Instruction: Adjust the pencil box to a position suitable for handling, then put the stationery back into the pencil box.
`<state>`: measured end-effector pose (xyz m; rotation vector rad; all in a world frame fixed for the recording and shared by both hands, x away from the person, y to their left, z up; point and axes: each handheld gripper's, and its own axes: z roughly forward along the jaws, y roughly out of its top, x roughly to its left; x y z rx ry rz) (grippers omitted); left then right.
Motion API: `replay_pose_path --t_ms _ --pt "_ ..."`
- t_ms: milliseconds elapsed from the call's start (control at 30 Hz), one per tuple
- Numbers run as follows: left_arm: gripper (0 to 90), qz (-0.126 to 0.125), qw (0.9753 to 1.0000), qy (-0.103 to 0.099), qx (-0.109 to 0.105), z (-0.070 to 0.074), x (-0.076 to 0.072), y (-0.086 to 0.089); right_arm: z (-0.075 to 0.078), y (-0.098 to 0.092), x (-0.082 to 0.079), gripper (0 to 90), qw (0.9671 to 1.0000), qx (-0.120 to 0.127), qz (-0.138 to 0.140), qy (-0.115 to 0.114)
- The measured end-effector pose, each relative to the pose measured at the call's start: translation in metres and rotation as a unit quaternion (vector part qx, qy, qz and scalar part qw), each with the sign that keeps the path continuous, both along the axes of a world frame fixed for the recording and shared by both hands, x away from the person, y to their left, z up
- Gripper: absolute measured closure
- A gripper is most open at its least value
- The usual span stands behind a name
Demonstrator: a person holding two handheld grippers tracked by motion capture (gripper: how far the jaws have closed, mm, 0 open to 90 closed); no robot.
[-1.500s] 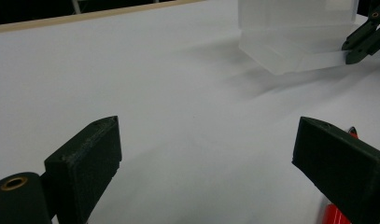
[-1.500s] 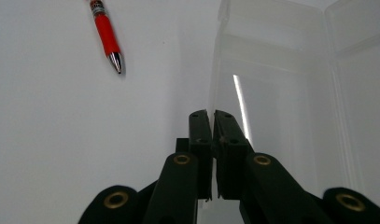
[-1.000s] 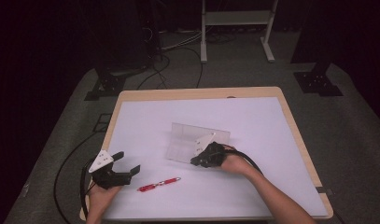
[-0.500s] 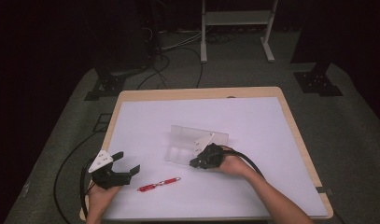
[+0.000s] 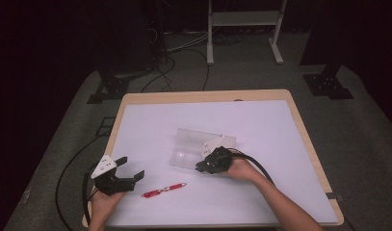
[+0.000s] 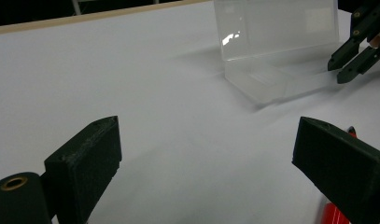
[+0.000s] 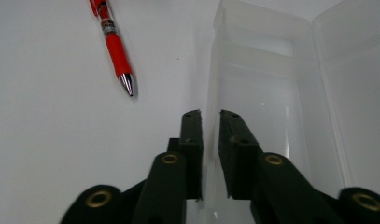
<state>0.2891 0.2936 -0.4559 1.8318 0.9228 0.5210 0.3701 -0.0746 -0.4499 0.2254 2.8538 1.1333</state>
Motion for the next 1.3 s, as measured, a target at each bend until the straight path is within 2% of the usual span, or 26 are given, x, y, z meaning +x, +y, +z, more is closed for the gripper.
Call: replay_pose_path --t_ms 67,100,200,233,267,300,400,433,633,800,933,1067,1100,1300 --pt "7.3 0.0 1.0 -0.001 0.0 0.0 0.0 0.0 0.004 -0.003 0.0 73.4 1.0 0.006 -0.006 0.001" --pt "7.4 0.0 1.0 -0.002 0.0 0.0 0.0 0.0 0.007 -0.008 0.001 68.4 0.9999 0.01 -0.012 0.003" --pt "7.3 0.0 1.0 -0.002 0.0 0.0 0.0 0.0 0.01 -0.013 0.001 65.0 0.9997 0.015 -0.019 0.003" --pt "7.3 -0.001 1.0 -0.002 0.0 0.0 0.0 0.0 0.013 -0.021 0.001 60.1 0.9994 0.02 -0.027 0.004" --pt "7.3 -0.001 1.0 -0.002 0.0 0.0 0.0 0.0 0.013 -0.021 0.001 60.1 0.9994 0.02 -0.027 0.004" --pt "7.3 -0.002 1.0 -0.002 0.001 0.0 0.0 -0.001 0.017 -0.029 0.001 56.4 0.9989 0.023 -0.042 -0.001" --pt "7.3 -0.003 1.0 -0.002 0.002 0.0 0.0 -0.001 0.019 -0.036 0.001 54.2 0.9984 0.027 -0.05 -0.002" --pt "7.3 -0.004 1.0 0.0 0.001 0.0 0.0 -0.002 0.023 -0.044 0.0 50.7 0.9978 0.028 -0.06 -0.005" --pt "7.4 -0.009 0.9999 -0.001 0.004 0.0 -0.001 -0.002 0.026 -0.063 -0.002 42.3 0.9962 0.033 -0.081 0.002" --pt "7.3 -0.012 0.9999 -0.001 0.005 0.0 -0.002 -0.003 0.03 -0.075 -0.003 39.0 0.9948 0.037 -0.095 0.007" --pt "7.3 -0.012 0.9999 -0.002 0.0 0.0 -0.002 -0.003 0.039 -0.091 -0.007 36.6 0.992 0.054 -0.114 0.003" --pt "7.3 -0.014 0.9999 -0.002 0.003 0.0 -0.001 -0.004 0.041 -0.101 -0.007 34.9 0.9907 0.056 -0.124 0.001" --pt "7.3 -0.015 0.9999 -0.004 0.002 0.0 -0.002 -0.004 0.041 -0.109 -0.009 34.2 0.9897 0.058 -0.131 -0.002" --pt "7.3 -0.021 0.9998 -0.004 0.002 0.0 -0.002 -0.007 0.038 -0.136 -0.014 33.0 0.9859 0.067 -0.153 -0.001"
